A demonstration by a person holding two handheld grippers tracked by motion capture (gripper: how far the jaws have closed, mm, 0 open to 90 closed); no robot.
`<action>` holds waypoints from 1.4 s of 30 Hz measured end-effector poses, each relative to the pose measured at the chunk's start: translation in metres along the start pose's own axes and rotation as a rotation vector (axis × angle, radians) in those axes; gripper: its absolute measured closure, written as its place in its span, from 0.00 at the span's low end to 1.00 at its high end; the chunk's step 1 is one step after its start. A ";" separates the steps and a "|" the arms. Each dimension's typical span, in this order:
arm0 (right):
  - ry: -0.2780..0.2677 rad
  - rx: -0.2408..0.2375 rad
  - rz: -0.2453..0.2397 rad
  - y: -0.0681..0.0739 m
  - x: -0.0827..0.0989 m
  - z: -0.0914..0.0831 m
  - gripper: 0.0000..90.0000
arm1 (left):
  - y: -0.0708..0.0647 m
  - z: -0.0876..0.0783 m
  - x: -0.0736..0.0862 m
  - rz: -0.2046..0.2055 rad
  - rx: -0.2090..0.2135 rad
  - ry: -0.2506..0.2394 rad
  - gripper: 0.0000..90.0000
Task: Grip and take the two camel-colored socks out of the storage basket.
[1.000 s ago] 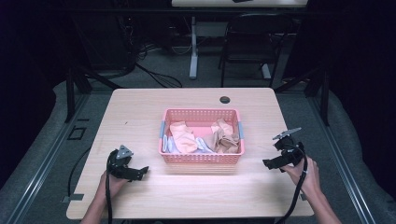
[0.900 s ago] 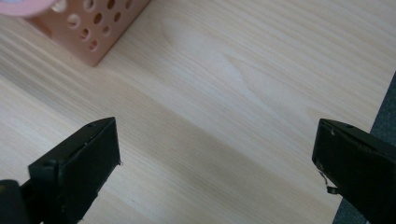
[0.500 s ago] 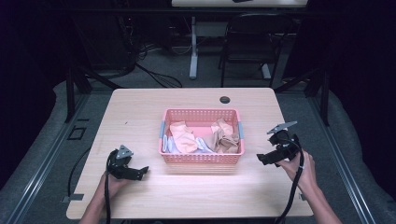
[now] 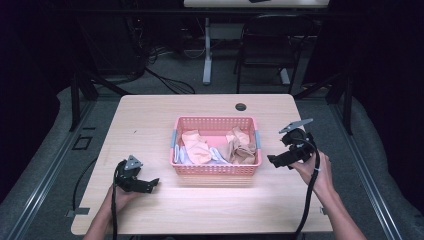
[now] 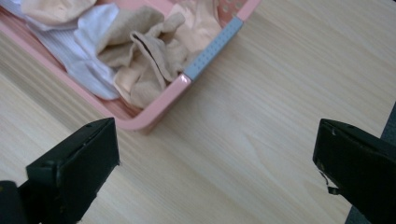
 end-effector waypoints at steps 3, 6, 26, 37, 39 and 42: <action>-0.011 -0.007 -0.027 0.008 -0.016 0.003 0.00 | 0.000 0.000 0.000 0.000 -0.001 0.000 0.00; -0.008 -0.014 -0.047 0.012 -0.024 0.006 0.00 | 0.000 0.000 0.000 0.000 -0.001 0.000 0.00; 0.163 -0.072 -0.142 0.051 -0.061 0.063 0.12 | 0.000 0.000 0.000 -0.001 -0.001 0.000 0.00; 0.279 -0.060 -0.140 0.050 -0.057 0.088 0.28 | 0.000 0.000 0.000 0.001 0.000 0.001 0.00; 0.310 -0.044 -0.162 0.050 -0.057 0.092 0.37 | 0.000 0.000 0.000 0.001 0.000 0.001 0.00; 0.321 -0.031 -0.163 0.050 -0.056 0.097 0.40 | 0.000 0.000 0.000 0.001 0.000 0.001 0.00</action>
Point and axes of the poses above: each handheld gripper's, and its own axes: z roughly forward along the jaws, x roughly out of its underside, y roughly to its left, the point moved 6 cm from there along z, roughly forward along the jaws
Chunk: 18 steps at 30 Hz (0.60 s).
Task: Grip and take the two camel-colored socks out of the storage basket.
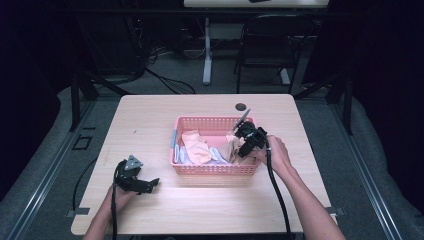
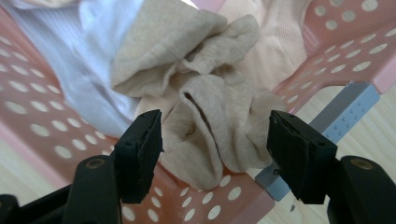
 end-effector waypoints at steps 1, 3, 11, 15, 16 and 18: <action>0.018 0.010 -0.012 -0.001 0.000 0.002 0.43 | 0.000 0.000 0.000 0.000 0.000 0.000 0.00; 0.041 0.016 -0.019 -0.001 0.000 0.008 0.54 | 0.000 0.000 0.000 0.000 0.000 0.000 0.00; 0.024 0.067 -0.020 -0.004 0.000 0.023 0.86 | 0.000 0.000 0.000 0.000 0.000 0.000 0.00; 0.080 0.023 -0.002 -0.007 0.002 0.017 0.90 | 0.000 0.000 0.000 0.000 0.000 0.000 0.00; 0.080 0.023 -0.002 -0.007 0.002 0.017 0.90 | 0.000 0.000 0.000 0.000 0.000 0.000 0.00; 0.084 0.011 0.005 -0.009 0.002 0.013 0.91 | 0.000 0.000 0.000 0.000 0.000 0.000 0.00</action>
Point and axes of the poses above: each handheld gripper's, and its own axes: z roughly forward along the jaws, x roughly out of its underside, y roughly to its left, the point moved 6 cm from there along z, roughly forward along the jaws
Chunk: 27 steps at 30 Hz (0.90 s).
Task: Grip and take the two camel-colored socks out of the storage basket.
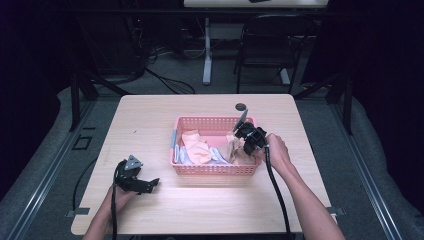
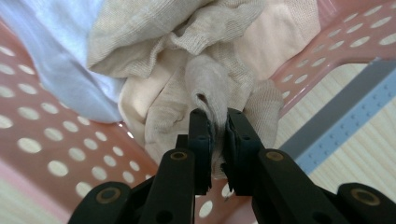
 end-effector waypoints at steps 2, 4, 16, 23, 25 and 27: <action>-0.007 -0.005 0.017 0.000 0.000 -0.004 0.91 | 0.000 0.000 0.000 0.000 0.000 0.000 0.00; -0.002 -0.015 0.021 0.000 0.000 -0.010 0.91 | 0.000 0.000 0.000 0.000 0.000 0.000 0.00; 0.010 -0.099 0.071 -0.001 -0.001 -0.034 0.90 | 0.000 0.000 0.000 0.000 0.000 0.000 0.00; -0.008 -0.109 0.089 -0.003 -0.001 -0.047 0.90 | 0.000 0.000 0.000 0.000 0.000 0.000 0.00; -0.014 -0.110 0.090 -0.004 -0.001 -0.049 0.90 | 0.000 0.000 0.000 0.000 0.000 0.000 0.00; -0.022 -0.117 0.096 -0.004 -0.001 -0.054 0.90 | 0.000 0.000 0.000 0.000 0.000 0.000 0.00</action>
Point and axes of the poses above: each handheld gripper's, and its own axes: z roughly forward along the jaws, x roughly out of its underside, y roughly to its left, the point moved 6 cm from there along z, roughly forward along the jaws
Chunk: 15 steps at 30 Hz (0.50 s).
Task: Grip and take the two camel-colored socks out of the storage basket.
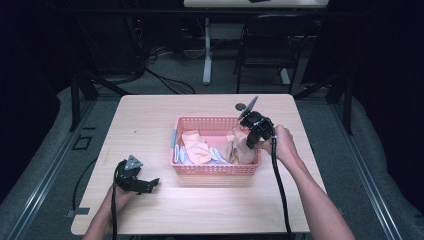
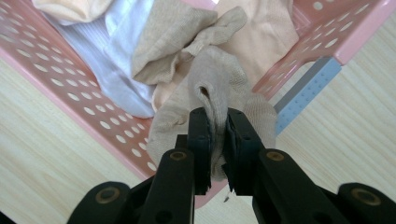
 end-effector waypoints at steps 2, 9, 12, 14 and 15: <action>-0.002 -0.001 -0.005 -0.002 0.000 -0.006 0.90 | 0.000 0.000 0.000 0.001 0.000 0.000 0.00; -0.030 -0.001 -0.003 -0.002 -0.001 -0.021 0.92 | 0.000 0.000 0.000 0.000 0.000 0.000 0.00; -0.039 0.006 -0.008 -0.001 -0.002 -0.029 0.92 | 0.000 0.000 0.000 0.000 0.000 0.000 0.00; -0.051 0.006 -0.010 -0.001 -0.002 -0.034 0.92 | 0.000 0.000 0.000 0.000 0.000 0.000 0.00; -0.051 0.006 -0.010 -0.001 -0.002 -0.034 0.92 | 0.000 0.000 0.000 0.000 0.000 0.000 0.00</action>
Point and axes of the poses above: each handheld gripper's, and its own axes: z roughly forward along the jaws, x roughly out of its underside, y roughly to its left, the point moved 6 cm from there along z, roughly forward along the jaws
